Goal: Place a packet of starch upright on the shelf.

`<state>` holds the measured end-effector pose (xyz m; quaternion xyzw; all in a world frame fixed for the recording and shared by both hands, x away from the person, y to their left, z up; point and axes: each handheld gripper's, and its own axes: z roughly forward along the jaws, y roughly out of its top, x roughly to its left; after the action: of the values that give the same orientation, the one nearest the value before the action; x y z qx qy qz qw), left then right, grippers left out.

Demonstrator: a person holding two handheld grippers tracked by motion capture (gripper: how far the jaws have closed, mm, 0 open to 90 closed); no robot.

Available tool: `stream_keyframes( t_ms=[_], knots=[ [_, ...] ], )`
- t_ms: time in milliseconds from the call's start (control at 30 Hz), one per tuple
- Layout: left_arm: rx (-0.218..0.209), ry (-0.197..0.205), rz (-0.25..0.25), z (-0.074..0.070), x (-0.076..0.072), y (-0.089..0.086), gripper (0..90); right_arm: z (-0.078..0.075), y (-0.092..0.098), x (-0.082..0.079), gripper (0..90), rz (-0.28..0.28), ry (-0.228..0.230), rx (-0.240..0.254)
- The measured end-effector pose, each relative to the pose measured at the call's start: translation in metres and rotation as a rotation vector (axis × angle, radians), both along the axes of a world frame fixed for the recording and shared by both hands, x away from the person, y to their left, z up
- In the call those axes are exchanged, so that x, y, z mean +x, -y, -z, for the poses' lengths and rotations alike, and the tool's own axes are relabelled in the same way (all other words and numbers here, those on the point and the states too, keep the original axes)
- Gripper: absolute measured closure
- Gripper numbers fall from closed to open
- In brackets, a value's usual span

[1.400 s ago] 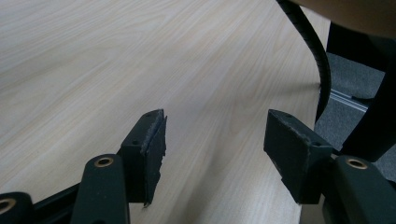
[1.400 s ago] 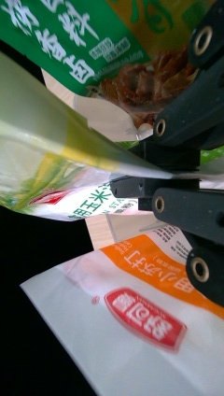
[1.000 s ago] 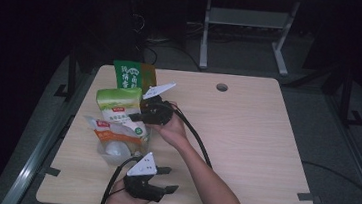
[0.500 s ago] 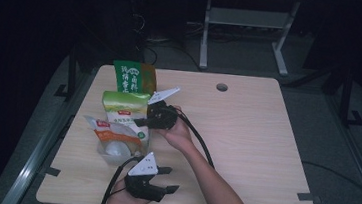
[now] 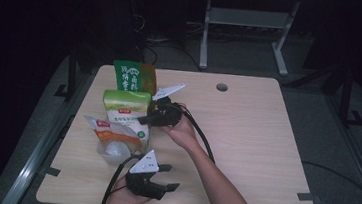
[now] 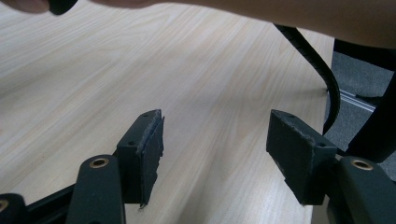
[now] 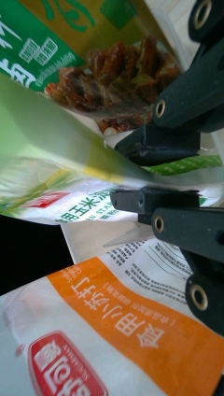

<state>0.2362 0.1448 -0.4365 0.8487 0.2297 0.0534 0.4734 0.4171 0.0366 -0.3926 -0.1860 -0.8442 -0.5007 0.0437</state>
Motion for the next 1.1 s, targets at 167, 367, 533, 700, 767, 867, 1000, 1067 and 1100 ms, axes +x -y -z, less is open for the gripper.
stream_keyframes(
  t_ms=[167,367,533,700,767,867,1000,1067,1100],
  knots=[
    [0.012,0.008,0.001,-0.001,0.001,0.001,35.2,-0.004,0.005,-0.001,71.1,0.002,0.004,-0.003],
    [0.017,0.011,0.0,-0.001,0.002,0.002,34.6,-0.007,0.011,-0.002,65.6,0.007,-0.007,0.001],
    [0.017,0.017,-0.005,-0.001,0.003,0.003,34.5,-0.009,0.02,-0.002,62.7,0.014,-0.004,0.002],
    [0.024,0.012,0.0,0.001,0.005,0.004,34.0,-0.012,0.03,-0.003,56.6,0.03,-0.001,0.011],
    [0.027,0.018,0.005,0.0,0.005,0.004,33.8,-0.013,0.035,-0.004,55.2,0.038,-0.006,0.01],
    [0.028,0.021,0.002,0.0,0.006,0.004,33.6,-0.015,0.042,-0.004,52.9,0.04,-0.002,0.011],
    [0.028,0.023,0.0,-0.001,0.006,0.004,33.5,-0.019,0.052,-0.006,50.8,0.057,0.006,0.01],
    [0.029,0.029,-0.002,-0.001,0.006,0.004,33.2,-0.021,0.057,-0.007,49.9,0.066,0.009,0.003],
    [0.03,0.032,-0.003,-0.001,0.006,0.004,32.8,-0.022,0.061,-0.007,49.7,0.068,0.013,0.006]
  ],
)
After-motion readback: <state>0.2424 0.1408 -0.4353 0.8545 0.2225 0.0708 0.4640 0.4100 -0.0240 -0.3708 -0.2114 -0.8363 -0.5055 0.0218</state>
